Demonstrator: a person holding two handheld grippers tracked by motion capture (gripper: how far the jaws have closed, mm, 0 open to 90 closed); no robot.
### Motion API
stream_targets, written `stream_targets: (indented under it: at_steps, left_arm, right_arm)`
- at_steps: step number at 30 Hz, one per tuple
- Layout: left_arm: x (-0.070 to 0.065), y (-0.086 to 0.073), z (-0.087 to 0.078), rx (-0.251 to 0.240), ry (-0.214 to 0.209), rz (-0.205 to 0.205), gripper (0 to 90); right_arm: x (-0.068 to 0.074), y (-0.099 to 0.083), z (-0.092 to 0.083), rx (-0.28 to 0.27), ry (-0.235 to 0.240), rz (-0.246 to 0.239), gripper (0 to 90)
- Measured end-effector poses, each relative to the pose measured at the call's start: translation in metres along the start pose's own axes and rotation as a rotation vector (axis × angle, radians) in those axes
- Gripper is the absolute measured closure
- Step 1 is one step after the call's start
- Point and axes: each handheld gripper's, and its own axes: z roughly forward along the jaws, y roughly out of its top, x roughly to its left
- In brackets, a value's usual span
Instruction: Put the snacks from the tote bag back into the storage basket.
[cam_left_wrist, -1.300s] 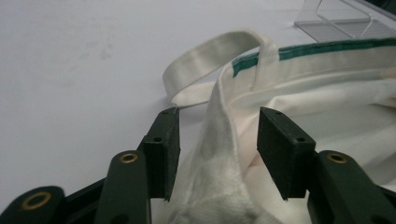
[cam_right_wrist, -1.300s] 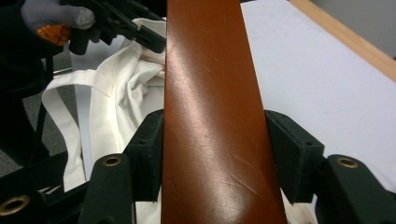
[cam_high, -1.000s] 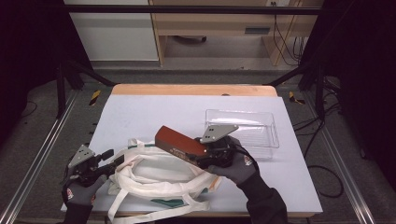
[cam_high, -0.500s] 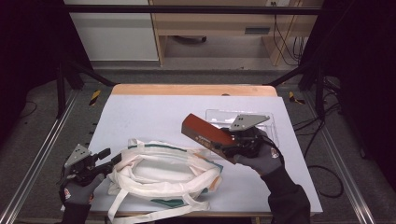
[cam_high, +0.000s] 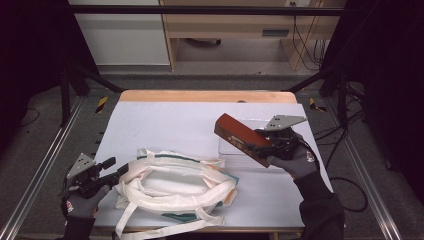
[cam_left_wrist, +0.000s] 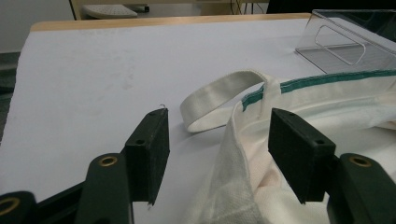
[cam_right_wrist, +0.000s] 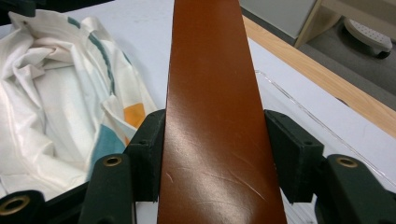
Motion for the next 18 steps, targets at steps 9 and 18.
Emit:
stream_targets:
  at_steps: [9,18]
  left_arm:
    - [-0.001,0.005,0.001,-0.006,0.0,0.023,34.8]
    - [-0.002,0.008,0.003,-0.007,0.016,0.044,30.9]
  right_arm:
    - [-0.015,-0.005,0.002,0.001,-0.032,0.018,43.7]
    - [-0.036,-0.008,0.011,0.004,-0.054,0.049,43.8]
